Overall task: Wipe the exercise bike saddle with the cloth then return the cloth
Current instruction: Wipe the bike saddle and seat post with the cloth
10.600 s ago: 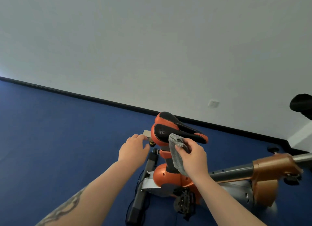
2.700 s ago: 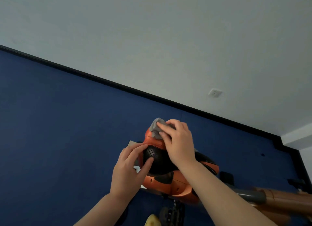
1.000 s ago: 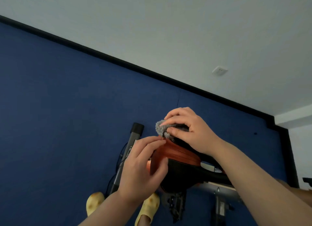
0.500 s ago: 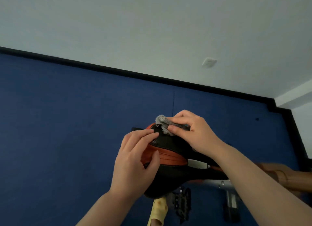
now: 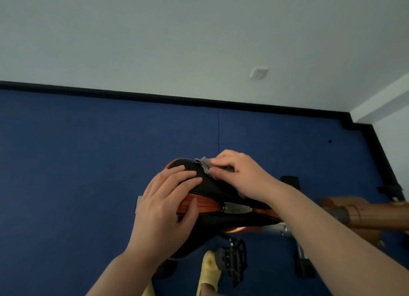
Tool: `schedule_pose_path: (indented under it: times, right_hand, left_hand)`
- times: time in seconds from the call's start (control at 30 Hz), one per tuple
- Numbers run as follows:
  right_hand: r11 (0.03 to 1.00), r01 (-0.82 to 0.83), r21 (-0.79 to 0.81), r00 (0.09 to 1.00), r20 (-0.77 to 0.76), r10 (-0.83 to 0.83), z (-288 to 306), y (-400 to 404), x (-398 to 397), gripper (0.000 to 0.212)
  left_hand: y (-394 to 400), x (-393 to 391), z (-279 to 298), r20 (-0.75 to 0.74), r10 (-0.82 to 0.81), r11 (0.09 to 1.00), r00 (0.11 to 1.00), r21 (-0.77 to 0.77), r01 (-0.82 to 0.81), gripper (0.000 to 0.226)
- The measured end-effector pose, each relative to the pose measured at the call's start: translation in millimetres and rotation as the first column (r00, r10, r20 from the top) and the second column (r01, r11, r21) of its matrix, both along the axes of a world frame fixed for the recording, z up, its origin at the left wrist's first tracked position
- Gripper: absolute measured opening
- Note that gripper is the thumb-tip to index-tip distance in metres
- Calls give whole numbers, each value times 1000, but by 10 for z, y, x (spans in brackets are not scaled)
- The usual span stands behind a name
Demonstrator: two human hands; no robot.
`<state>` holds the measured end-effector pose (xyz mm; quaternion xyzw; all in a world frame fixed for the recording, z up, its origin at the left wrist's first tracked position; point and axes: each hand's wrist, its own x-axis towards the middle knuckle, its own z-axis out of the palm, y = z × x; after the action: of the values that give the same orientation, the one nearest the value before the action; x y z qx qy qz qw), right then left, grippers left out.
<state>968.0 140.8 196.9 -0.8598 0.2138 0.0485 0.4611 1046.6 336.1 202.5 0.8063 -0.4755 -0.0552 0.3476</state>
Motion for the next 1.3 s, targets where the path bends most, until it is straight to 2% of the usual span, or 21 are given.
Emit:
schedule_pose_path:
  times: [0.1,0.27,0.43,0.5,0.6,0.7,0.77,0.87,0.93,0.97,1.0,1.07,1.13,1.17,1.23,1.3]
  right_hand:
    - [999,36,-11,999,34,-35,-8,116,-39,29]
    - [984,8,-178,997,-71,-21,59,41,-442,29]
    - [968,62,-245,998,36,-54,69,243,-324,32]
    - [965,42,-261,999,-5,-45,110,205,-429,31]
    - [983,35,-182,988,-141,-62,178,22,-690,27]
    - [989,137,-47,968,-204,-144,206,-75,-851,23]
    - [968,249,35,953,-184,-239,199,-60,-926,22]
    - [885,444,141,896,-94,-434,180,70,-1070,21]
    - [783,591,193,800,-22,-599,111,229,-1149,21]
    - [705,681,195,716,24,-698,52,332,-1163,21]
    - [605,776,178,602,75,-795,-18,441,-1154,21]
    - [333,924,188,307,156,-939,-139,704,-1068,24]
    - [39,953,301,-14,171,-985,-177,999,-902,27]
    - [-59,932,356,-125,165,-978,-191,1132,-794,29]
    - [-172,883,437,-263,158,-952,-167,1374,-628,34]
    - [-210,848,486,-318,151,-936,-175,1414,-563,35]
  left_hand:
    - [-5,16,-14,30,-54,998,998,22,53,33]
    - [-16,21,-9,54,-157,986,986,60,154,34]
    - [-61,3,15,58,-279,957,958,92,273,34]
    - [-63,13,11,57,-322,943,945,108,315,34]
    - [-47,30,7,63,-365,926,929,131,354,34]
    - [-40,40,18,43,-364,926,930,126,357,35]
    - [-37,51,13,37,-363,928,931,104,357,35]
    - [-20,68,12,0,-340,939,940,58,339,34]
    - [-14,71,22,-10,-329,944,944,40,329,34]
    - [-11,68,30,-7,-329,944,944,37,329,34]
    - [-9,63,38,-5,-326,945,945,33,326,34]
    - [-4,41,60,-10,-310,950,951,23,310,33]
    - [2,5,74,-17,-286,958,958,10,286,32]
    - [3,-3,68,-18,-263,965,965,7,263,32]
    - [21,-20,73,-13,-238,971,971,4,238,34]
    - [20,-13,74,-22,-232,973,972,-3,232,34]
